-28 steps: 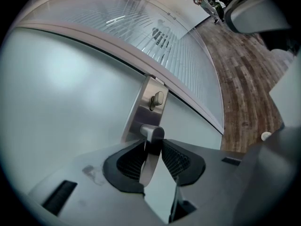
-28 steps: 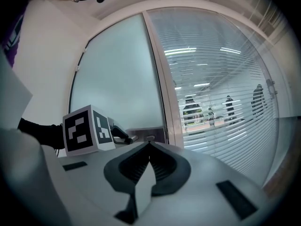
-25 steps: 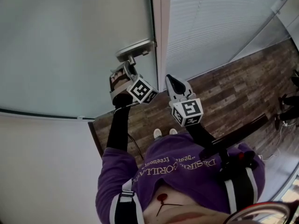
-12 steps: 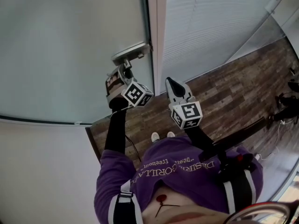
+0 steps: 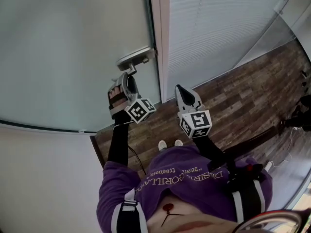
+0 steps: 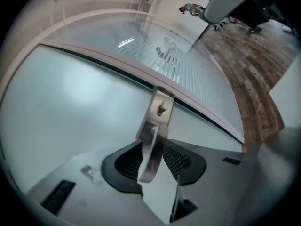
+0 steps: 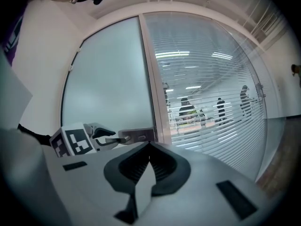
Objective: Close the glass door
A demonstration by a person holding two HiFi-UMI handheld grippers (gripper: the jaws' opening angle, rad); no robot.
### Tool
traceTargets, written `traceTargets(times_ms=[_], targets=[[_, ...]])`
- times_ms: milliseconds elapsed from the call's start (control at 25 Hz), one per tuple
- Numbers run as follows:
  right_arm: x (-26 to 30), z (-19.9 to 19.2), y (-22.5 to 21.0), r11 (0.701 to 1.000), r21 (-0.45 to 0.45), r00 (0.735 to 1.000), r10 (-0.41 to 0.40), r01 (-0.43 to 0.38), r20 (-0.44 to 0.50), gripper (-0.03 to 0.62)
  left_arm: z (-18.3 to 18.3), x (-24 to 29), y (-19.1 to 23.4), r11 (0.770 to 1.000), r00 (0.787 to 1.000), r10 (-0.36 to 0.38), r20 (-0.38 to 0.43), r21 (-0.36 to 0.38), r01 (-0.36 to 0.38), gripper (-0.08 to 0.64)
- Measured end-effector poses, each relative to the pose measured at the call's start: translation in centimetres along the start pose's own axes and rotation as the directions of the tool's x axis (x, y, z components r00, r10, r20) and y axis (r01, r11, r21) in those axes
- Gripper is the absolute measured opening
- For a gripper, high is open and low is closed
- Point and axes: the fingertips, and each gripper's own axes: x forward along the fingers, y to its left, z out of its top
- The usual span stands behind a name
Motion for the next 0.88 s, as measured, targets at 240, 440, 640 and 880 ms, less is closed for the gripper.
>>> traceTargets(times_ms=[240,440,640,880], targets=[[-1.0,0.4,0.0,1.0,-0.005,1.0,-0.019,0.019,0.021,-0.003,-0.4,-5.6,0.7,0.948,0.995,0.073,0.066,-0.313,-0.049,0.124],[-1.8,0.5,0.0,0.999,-0.013,0.999,-0.029,0.029,0.03,-0.003,-1.5,-9.0,-2.1,0.616,0.993,-0.02,0.113,-0.782,0.101,0.116],[-2.2,0.7,0.2,0.999,-0.014,0.999,-0.031,0.032,0.033,-0.003,-1.5,-10.6,-3.2,0.342,0.987,-0.033,0.157,-0.926,0.159,0.002],[-2.3,0.8,0.3,1.0,-0.014,0.999,-0.022,0.022,0.029,-0.003,-0.7,-11.1,-4.0,0.367,0.987,-0.049,0.154,-0.916,0.161,0.002]])
